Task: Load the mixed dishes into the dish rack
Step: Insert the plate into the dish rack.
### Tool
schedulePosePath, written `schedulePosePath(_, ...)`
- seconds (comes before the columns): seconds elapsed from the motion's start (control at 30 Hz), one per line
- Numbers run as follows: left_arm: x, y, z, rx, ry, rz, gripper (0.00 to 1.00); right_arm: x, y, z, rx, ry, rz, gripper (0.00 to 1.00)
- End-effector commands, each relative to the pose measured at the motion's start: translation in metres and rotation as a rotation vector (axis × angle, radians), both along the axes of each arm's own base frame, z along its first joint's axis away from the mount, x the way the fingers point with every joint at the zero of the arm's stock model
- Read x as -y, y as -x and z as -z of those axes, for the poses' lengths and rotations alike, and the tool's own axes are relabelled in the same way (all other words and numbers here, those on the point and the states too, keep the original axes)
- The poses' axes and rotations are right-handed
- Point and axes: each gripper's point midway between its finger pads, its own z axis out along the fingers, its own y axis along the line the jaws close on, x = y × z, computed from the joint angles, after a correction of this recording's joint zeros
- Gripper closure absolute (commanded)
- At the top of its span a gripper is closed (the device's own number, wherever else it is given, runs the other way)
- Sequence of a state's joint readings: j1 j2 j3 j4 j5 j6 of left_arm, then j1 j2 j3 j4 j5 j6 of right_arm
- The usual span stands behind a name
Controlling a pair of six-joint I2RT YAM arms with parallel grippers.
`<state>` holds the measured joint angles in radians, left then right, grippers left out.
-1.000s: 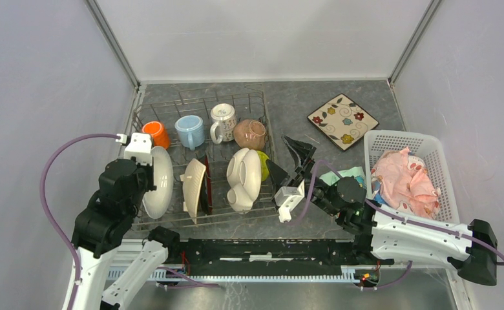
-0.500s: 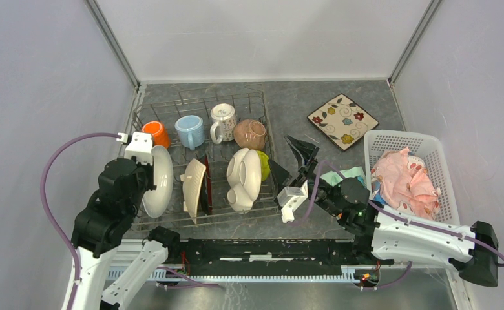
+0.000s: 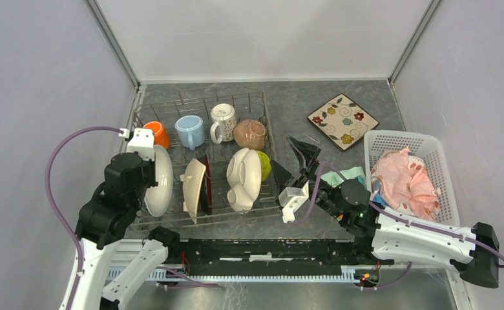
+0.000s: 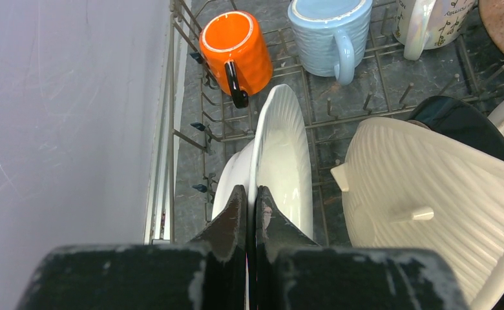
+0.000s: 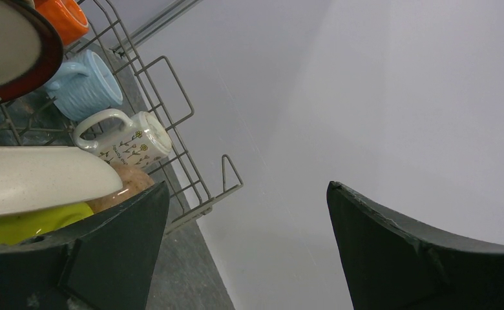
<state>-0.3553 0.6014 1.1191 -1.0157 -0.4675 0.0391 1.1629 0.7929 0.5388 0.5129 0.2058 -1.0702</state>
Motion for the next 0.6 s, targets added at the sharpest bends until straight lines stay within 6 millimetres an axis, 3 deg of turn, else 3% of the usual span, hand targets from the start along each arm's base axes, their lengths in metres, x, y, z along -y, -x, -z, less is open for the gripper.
schedulePosePath(0.0, -0.012, -0.005, -0.034, 0.136, 0.024, -0.084, 0.98, 0.009, -0.001, -0.007, 0.007, -0.043, 0.026, 0.02)
schedulePosePath(0.23, -0.013, -0.002, -0.031, 0.119, 0.018, -0.086, 0.98, 0.009, -0.001, -0.006, 0.006, -0.041, 0.026, 0.02)
schedulePosePath(0.57, 0.007, -0.011, -0.013, 0.060, 0.053, -0.006, 0.98, 0.013, 0.001, -0.008, 0.000, -0.055, 0.021, 0.02)
